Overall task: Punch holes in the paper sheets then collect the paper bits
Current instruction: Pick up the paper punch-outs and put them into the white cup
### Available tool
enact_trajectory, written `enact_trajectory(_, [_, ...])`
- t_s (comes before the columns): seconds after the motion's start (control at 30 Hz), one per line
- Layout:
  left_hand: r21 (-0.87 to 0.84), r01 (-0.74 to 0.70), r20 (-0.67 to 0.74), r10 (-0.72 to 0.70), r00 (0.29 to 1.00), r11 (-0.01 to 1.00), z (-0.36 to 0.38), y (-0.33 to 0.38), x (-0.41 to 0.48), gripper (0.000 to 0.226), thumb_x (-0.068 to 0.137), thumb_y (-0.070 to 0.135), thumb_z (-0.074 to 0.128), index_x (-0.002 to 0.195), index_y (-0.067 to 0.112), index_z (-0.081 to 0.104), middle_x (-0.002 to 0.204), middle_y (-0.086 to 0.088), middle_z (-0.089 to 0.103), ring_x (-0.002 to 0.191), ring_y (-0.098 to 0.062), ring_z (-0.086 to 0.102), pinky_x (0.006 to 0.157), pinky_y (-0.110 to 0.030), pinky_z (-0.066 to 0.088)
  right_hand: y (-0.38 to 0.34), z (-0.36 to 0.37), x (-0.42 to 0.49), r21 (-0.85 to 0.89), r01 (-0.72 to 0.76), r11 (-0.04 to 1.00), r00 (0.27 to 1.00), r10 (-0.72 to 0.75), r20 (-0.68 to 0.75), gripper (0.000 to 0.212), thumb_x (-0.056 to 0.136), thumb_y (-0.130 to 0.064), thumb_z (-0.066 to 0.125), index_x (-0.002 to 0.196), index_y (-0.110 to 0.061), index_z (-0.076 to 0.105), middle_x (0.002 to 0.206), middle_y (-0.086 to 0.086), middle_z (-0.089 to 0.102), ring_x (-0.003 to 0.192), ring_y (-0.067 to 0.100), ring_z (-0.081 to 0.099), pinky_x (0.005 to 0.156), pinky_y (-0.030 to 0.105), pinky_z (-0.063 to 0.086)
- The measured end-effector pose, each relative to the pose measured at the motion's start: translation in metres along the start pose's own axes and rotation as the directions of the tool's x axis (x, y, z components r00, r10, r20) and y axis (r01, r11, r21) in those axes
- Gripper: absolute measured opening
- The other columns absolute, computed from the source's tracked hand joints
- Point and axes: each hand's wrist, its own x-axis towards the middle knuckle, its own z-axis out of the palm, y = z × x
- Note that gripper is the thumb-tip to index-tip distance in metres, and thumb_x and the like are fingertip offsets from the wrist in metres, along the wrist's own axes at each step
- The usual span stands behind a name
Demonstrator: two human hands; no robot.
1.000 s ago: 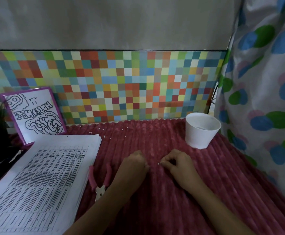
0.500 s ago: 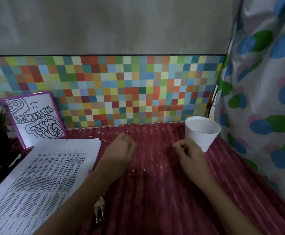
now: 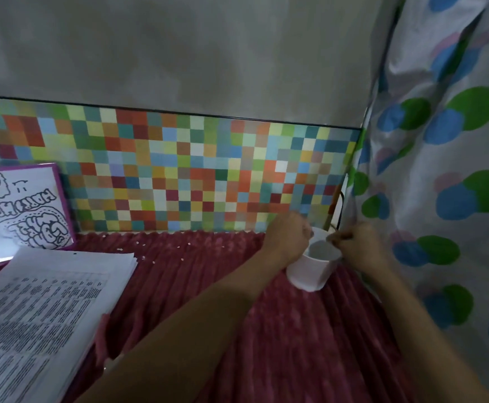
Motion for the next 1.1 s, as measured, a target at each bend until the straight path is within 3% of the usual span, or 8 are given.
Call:
enact_trajectory(0.2, [-0.093,0.073,-0.044,-0.078,0.996,0.993,-0.004,-0.002,-0.009,0.013,0.073,0.014,0.078,0.073,0.007,0.067,0.083,-0.005,0.069,0.072,-0.012,0.055,0.064,-0.025,0.041,0.000,0.004,0.002,0.148,-0.054,0.988,0.999,0.054,0.002,0.011,0.072,-0.004,0.079,0.070,0.003,0.071,0.066,0.011,0.065,0.057,0.014,0.056,0.051,0.021,0.040])
enact_trajectory(0.3, [-0.121,0.052,0.009,-0.051,0.999,0.991,-0.007,-0.007,-0.007,0.008,0.077,0.012,0.075,0.081,0.007,0.069,0.076,-0.003,0.067,0.072,-0.016,0.061,0.069,-0.031,0.051,-0.001,0.007,0.006,0.061,-0.029,0.998,0.999,0.030,-0.011,0.005,0.080,0.001,0.070,0.081,0.002,0.075,0.073,0.009,0.066,0.056,0.007,0.052,0.049,0.016,0.037])
enact_trajectory(0.4, [-0.086,0.020,0.115,-0.010,0.993,0.996,-0.009,-0.012,-0.007,0.025,0.085,0.003,0.062,0.110,0.007,0.067,0.090,-0.010,0.074,0.086,-0.022,0.067,0.080,-0.037,0.055,-0.001,0.011,0.008,-0.013,-0.021,1.000,1.000,0.021,0.001,0.027,0.080,0.013,0.056,0.088,-0.003,0.077,0.079,0.006,0.066,0.056,0.002,0.049,0.042,0.007,0.034])
enact_trajectory(0.53, [-0.078,-0.041,0.172,0.054,0.984,0.996,-0.026,-0.010,-0.017,0.030,0.089,0.004,0.056,0.118,0.008,0.062,0.103,-0.009,0.073,0.095,-0.021,0.067,0.084,-0.037,0.055,-0.009,0.011,0.003,-0.046,-0.038,0.998,0.999,0.037,-0.016,0.005,0.075,-0.003,0.076,0.078,-0.005,0.075,0.081,0.009,0.069,0.060,0.007,0.055,0.049,0.015,0.037])
enact_trajectory(0.7, [-0.027,-0.063,-0.020,0.063,0.998,0.998,-0.084,-0.019,-0.057,0.010,0.090,0.016,0.061,0.096,0.015,0.068,0.095,0.002,0.070,0.084,-0.010,0.063,0.074,-0.021,0.049,-0.037,0.025,-0.037,-0.138,0.286,0.948,0.915,-0.313,-0.253,0.015,0.077,-0.010,0.075,0.092,-0.011,0.075,0.104,0.009,0.055,0.085,0.015,0.053,0.076,0.023,0.037])
enact_trajectory(0.8, [-0.010,0.122,0.019,-0.122,0.992,0.992,-0.117,-0.044,-0.103,0.020,0.095,0.014,0.051,0.105,0.018,0.067,0.098,0.003,0.069,0.086,-0.008,0.062,0.074,-0.017,0.046,-0.057,0.053,-0.069,0.013,0.350,0.937,0.937,-0.350,-0.005,0.010,0.075,-0.008,0.077,0.082,-0.016,0.077,0.083,-0.005,0.059,0.073,0.005,0.053,0.074,0.023,0.041])
enact_trajectory(0.93, [0.154,0.290,0.080,-0.304,0.949,0.945,-0.125,-0.074,-0.168,0.032,0.080,0.023,0.044,0.090,0.014,0.073,0.093,-0.004,0.072,0.087,-0.022,0.066,0.079,-0.027,0.049,-0.057,0.092,-0.098,0.134,0.199,0.971,0.874,-0.237,0.424,0.022,0.070,-0.005,0.078,0.067,-0.027,0.074,0.068,-0.010,0.068,0.061,-0.003,0.062,0.063,0.015,0.048])
enact_trajectory(1.1, [0.298,0.341,0.062,-0.374,0.925,0.892,-0.106,-0.084,-0.195,0.019,0.085,0.029,0.065,0.100,0.019,0.071,0.105,0.004,0.066,0.098,-0.012,0.061,0.083,-0.023,0.040,-0.040,0.120,-0.116,0.080,0.093,0.992,0.924,-0.116,0.364,0.010,0.067,-0.010,0.083,0.076,-0.014,0.079,0.073,-0.010,0.064,0.069,-0.010,0.059,0.063,0.006,0.043])
